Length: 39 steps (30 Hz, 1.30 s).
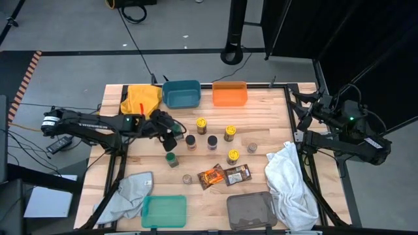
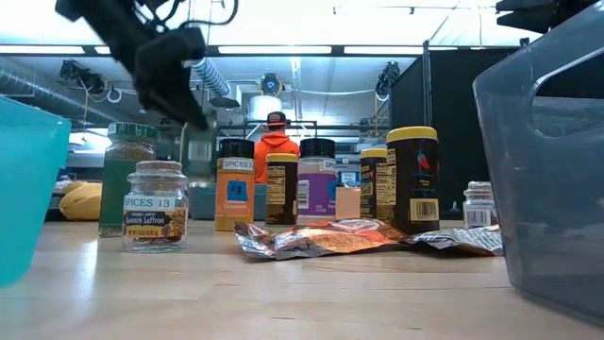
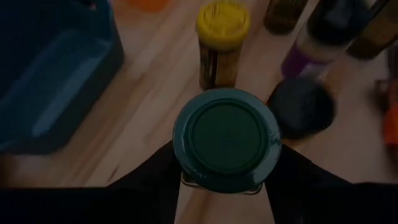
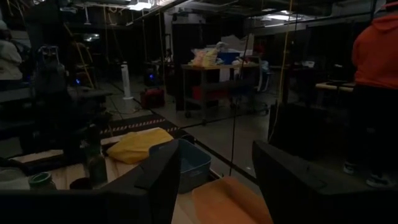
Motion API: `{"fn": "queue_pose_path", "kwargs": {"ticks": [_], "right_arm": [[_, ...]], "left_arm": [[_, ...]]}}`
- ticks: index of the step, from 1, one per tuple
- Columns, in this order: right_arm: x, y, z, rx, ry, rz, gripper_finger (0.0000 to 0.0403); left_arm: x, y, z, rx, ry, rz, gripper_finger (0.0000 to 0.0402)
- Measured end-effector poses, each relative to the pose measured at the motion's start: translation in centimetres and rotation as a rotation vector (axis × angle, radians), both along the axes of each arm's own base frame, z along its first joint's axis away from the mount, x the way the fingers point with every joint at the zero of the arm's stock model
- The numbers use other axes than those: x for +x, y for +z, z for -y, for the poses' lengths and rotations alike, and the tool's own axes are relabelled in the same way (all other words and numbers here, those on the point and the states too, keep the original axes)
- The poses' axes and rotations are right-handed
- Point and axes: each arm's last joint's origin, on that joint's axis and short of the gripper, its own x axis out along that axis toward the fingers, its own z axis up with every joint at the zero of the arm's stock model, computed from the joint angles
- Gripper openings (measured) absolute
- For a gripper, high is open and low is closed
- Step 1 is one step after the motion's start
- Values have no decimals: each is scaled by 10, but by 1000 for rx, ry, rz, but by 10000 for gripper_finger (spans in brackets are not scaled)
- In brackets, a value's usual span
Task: Sort spices by type
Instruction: Put the top green seasoning bottle into the green bin
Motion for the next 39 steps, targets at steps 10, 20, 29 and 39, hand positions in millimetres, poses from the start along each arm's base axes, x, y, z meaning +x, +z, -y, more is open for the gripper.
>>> {"fn": "queue_pose_path", "kwargs": {"ticks": [10,20,29,39], "right_arm": [[0,0,0,0,0,-1,206],[0,-5,0,15,0,-52,206],[0,-6,0,19,0,-62,206],[0,-6,0,20,0,-61,206]], "left_arm": [[1,87,15,-56,-8,148,185],[-9,97,79,-296,-90,198,187],[-17,73,151,-429,-133,127,188],[-23,35,209,-517,-15,62,188]]}}
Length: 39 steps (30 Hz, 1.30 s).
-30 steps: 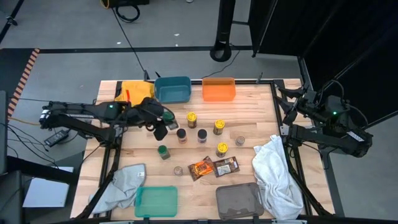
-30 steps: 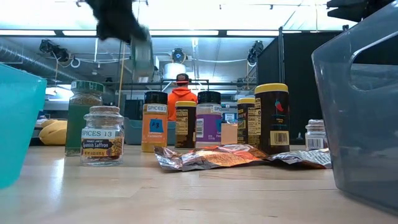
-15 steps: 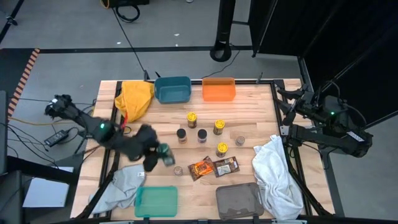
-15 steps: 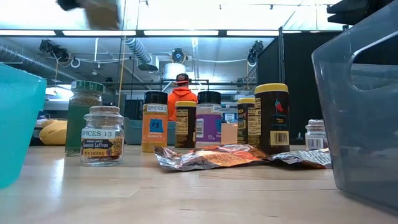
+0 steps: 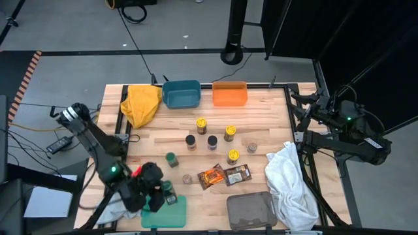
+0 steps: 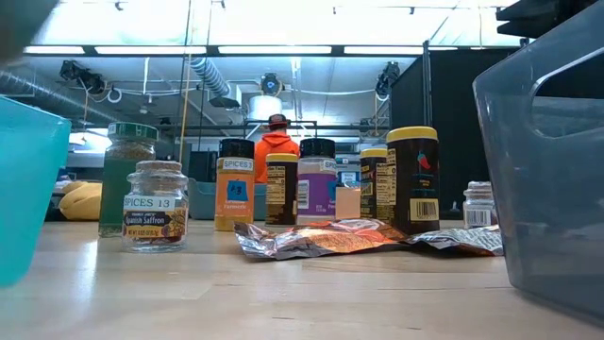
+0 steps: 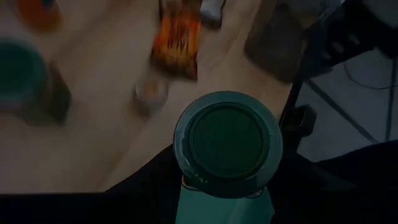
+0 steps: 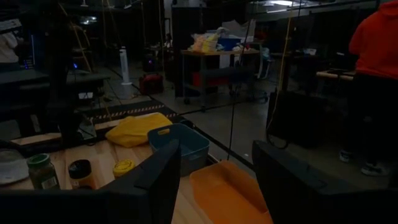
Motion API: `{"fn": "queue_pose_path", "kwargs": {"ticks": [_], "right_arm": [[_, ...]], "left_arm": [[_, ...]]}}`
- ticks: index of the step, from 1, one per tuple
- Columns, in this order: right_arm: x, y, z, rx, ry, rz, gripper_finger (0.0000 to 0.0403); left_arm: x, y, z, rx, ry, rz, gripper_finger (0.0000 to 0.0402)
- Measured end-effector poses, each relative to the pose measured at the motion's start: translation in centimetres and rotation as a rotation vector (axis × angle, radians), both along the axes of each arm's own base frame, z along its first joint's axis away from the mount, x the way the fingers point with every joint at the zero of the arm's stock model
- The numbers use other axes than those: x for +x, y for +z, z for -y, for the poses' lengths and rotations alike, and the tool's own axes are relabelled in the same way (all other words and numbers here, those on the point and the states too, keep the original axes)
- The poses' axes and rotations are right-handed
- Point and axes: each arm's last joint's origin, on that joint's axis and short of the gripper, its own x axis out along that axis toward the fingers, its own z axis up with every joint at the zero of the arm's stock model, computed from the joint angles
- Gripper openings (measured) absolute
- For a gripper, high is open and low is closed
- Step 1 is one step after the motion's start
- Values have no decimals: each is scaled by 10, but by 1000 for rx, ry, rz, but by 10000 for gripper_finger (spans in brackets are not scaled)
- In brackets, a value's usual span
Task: Sort spices by type
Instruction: Put the top green seasoning bottle into the green bin
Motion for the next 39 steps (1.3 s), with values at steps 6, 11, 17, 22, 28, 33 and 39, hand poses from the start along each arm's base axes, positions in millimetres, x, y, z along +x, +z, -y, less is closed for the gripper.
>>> {"fn": "queue_pose_path", "kwargs": {"ticks": [6,11,17,22,28,33,39], "right_arm": [[0,0,0,0,0,0,206],[0,0,1,0,-26,0,206],[-1,0,1,1,-60,-2,206],[-1,0,1,1,-60,-2,206],[-1,-1,2,5,-71,-11,206],[-2,-3,3,46,-128,0,206],[-2,-3,3,49,-131,3,206]], "left_arm": [[-12,-16,25,-58,33,-49,188],[-16,-21,33,-48,23,-116,188],[-13,-4,38,118,19,-255,188],[-9,11,49,231,22,-325,188],[5,7,68,284,118,-296,188],[12,-14,85,252,248,-292,188],[7,-26,98,247,307,-296,188]]}}
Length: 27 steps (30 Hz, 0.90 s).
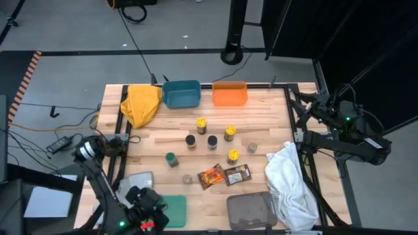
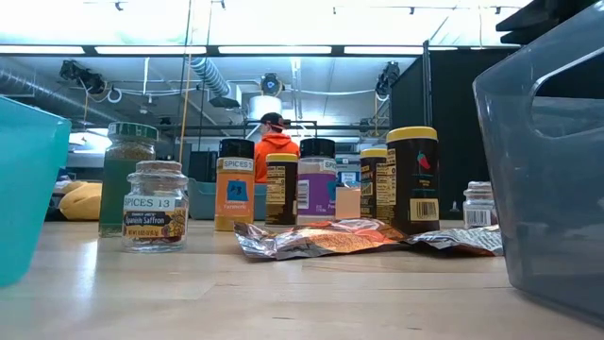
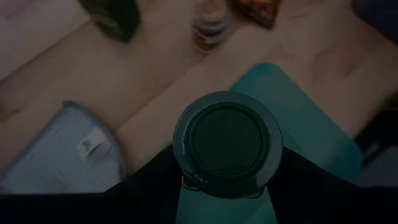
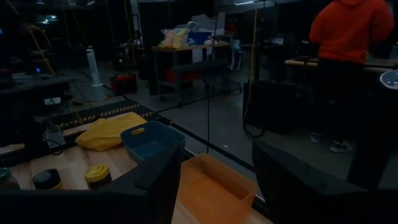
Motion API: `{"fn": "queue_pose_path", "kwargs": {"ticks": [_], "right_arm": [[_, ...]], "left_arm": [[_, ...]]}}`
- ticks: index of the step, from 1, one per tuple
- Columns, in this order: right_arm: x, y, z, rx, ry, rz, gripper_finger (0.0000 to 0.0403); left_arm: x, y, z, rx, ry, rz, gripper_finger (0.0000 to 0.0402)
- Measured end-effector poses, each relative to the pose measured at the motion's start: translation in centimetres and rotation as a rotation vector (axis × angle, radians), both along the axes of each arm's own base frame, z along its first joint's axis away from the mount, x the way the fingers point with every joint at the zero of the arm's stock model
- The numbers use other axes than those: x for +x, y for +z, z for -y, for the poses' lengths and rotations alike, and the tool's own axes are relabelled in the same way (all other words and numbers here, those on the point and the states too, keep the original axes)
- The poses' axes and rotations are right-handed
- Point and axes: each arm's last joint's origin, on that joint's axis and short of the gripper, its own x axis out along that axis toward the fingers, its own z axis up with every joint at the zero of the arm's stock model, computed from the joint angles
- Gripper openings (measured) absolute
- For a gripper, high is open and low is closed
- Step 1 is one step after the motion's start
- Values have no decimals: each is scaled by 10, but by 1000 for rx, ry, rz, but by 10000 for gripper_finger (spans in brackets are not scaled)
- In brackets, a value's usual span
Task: Sort spices by type
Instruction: Put the top green seasoning bottle into the green bin
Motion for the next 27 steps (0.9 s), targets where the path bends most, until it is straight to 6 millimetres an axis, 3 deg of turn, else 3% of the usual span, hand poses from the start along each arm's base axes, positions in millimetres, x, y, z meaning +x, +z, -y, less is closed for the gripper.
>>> {"fn": "queue_pose_path", "kwargs": {"ticks": [7,18,27], "right_arm": [[0,0,0,0,0,0,206],[0,-1,0,2,0,-15,206],[0,-3,0,10,-3,-33,206]], "left_arm": [[-20,-6,8,-18,179,53,188],[-22,-15,14,-12,170,43,188],[-25,-24,17,86,17,-49,188]]}}
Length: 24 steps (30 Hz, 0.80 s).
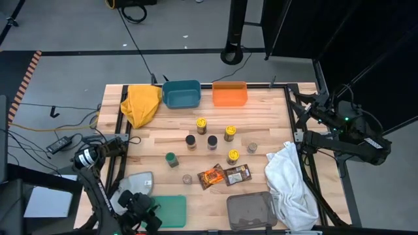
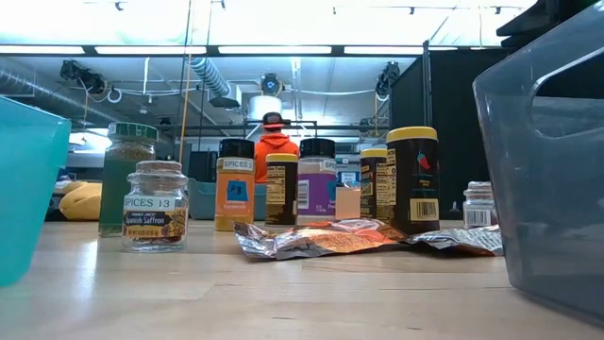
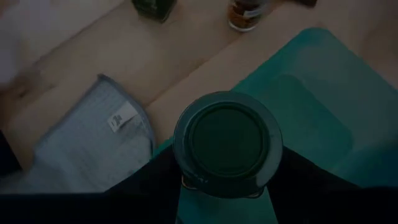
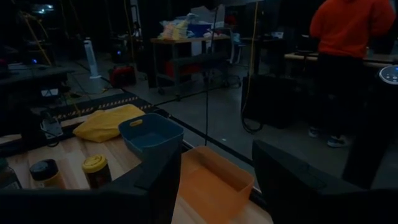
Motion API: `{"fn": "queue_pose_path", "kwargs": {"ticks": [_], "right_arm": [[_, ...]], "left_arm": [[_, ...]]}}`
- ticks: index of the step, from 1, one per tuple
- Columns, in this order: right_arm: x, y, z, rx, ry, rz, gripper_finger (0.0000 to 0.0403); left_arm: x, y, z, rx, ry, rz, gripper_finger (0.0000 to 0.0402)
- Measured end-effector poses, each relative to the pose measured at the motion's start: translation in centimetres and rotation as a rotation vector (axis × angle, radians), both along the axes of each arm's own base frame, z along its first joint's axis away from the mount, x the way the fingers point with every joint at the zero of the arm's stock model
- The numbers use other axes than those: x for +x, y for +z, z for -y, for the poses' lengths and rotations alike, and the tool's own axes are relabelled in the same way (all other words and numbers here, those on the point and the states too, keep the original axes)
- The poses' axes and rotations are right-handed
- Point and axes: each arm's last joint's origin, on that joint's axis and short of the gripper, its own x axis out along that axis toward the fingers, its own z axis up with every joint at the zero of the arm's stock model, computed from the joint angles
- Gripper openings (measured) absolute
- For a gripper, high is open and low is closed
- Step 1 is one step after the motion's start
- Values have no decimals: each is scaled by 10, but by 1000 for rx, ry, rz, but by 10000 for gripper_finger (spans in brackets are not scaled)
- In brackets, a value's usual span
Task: Sort spices by type
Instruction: Put the top green seasoning bottle into the green bin
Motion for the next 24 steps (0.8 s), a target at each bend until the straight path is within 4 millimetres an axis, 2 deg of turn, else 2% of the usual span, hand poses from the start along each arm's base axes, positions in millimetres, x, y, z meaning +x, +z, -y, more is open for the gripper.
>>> {"fn": "queue_pose_path", "kwargs": {"ticks": [9,14,24], "right_arm": [[0,0,1,0,-18,0,206],[-1,0,1,6,-34,5,206],[-1,0,2,15,-54,12,206]], "left_arm": [[-4,-9,-2,94,-136,-41,188],[-8,-10,4,97,-213,3,188],[-11,-11,9,125,-323,-16,188]]}}
